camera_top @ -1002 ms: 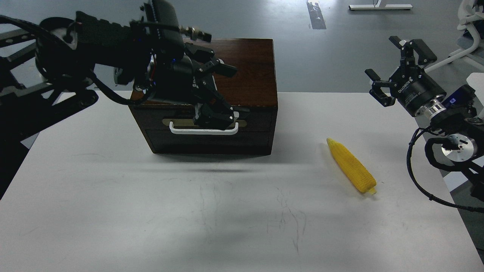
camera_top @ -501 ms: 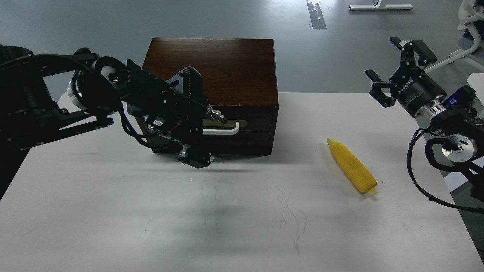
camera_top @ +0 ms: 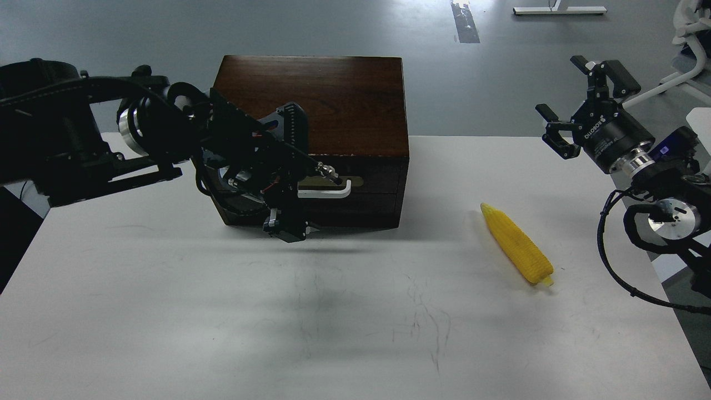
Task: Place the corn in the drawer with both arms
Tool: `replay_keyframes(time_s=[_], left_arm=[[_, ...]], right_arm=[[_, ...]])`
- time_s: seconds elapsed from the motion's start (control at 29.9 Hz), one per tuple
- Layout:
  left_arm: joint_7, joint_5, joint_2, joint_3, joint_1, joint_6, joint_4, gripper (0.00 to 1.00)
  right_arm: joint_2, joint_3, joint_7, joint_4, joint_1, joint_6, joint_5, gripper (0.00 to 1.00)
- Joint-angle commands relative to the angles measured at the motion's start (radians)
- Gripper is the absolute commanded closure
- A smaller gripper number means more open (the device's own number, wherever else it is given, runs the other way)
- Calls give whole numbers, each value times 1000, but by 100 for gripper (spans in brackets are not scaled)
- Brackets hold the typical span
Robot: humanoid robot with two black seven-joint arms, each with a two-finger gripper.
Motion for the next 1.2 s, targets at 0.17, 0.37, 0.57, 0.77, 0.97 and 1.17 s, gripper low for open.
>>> replay_keyframes(time_s=[0.17,0.37,0.57,0.77,0.97,1.17], left_arm=[[0,0,-3,7,11,0,3,2],[0,0,-5,39,8,0,5,2],[0,0,-3,42,14,0,6,2],[0,0,-6,42,14,0,6,2],[0,0,-31,42,13,0,34,2],[0,0,-52,43,13,0,52,2]], right_arm=[[8,0,0,-1,-3,0,-1,0],[8,0,0,-3,-3,0,-1,0],[8,0,0,-3,-4,0,-1,0],[11,0,0,-3,-7,0,-1,0],[11,0,0,-3,-10,0,-1,0],[9,0,0,-3,-10,0,-1,0]])
